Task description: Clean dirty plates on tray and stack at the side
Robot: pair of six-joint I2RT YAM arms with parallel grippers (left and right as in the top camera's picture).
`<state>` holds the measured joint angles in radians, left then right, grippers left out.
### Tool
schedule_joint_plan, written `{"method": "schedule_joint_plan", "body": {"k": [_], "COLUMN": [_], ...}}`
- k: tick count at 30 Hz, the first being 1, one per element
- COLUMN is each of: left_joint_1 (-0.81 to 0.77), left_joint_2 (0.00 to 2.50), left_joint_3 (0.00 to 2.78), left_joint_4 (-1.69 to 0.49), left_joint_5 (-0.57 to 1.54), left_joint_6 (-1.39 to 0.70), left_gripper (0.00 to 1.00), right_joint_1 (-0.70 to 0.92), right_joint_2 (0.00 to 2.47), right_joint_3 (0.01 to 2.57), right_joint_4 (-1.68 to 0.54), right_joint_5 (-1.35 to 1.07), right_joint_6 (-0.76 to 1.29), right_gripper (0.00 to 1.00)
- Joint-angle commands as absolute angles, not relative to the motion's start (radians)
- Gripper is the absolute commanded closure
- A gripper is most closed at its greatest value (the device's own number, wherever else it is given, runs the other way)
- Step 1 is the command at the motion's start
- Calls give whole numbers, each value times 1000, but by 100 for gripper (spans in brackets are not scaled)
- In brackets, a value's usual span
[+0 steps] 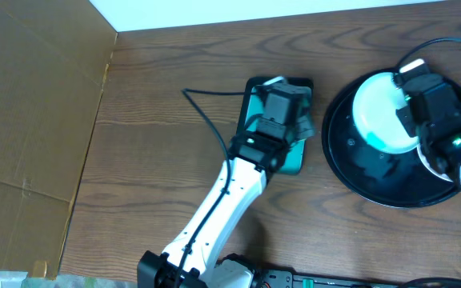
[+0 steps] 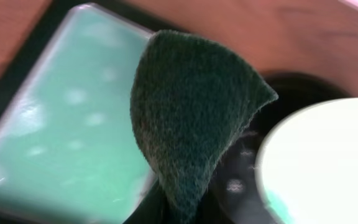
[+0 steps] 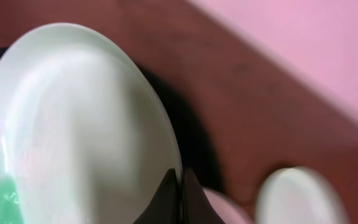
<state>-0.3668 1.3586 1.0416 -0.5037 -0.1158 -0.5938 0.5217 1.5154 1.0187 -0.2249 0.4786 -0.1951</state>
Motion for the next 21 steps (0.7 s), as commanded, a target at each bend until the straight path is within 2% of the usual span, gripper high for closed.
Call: {"method": "schedule_joint_plan", "body": {"k": [1,4,10,21], "left_joint_1": [-295,-242,-173,-146], "left_joint_2": [1352,1352,1352,1352], "left_joint_3": [1042,1042,1042,1042], "left_joint_4": [-558,-601,-655,-681], "left_joint_5": [-143,-143,-143,-143], "left_joint_6": [-580,-580,-579,-576], "left_gripper": [93,93,93,93], "right_joint_1": [609,674,762,836], "right_joint_2": [1481,1481,1481,1481], "right_joint_3": [1021,1021,1021,1021], "right_joint_4": [-177,-110,16,282], "right_joint_5": [850,993,1118,1227], "right_joint_6": [-424,-578,-843,-1161], "right_gripper": [99,99,99,99]}}
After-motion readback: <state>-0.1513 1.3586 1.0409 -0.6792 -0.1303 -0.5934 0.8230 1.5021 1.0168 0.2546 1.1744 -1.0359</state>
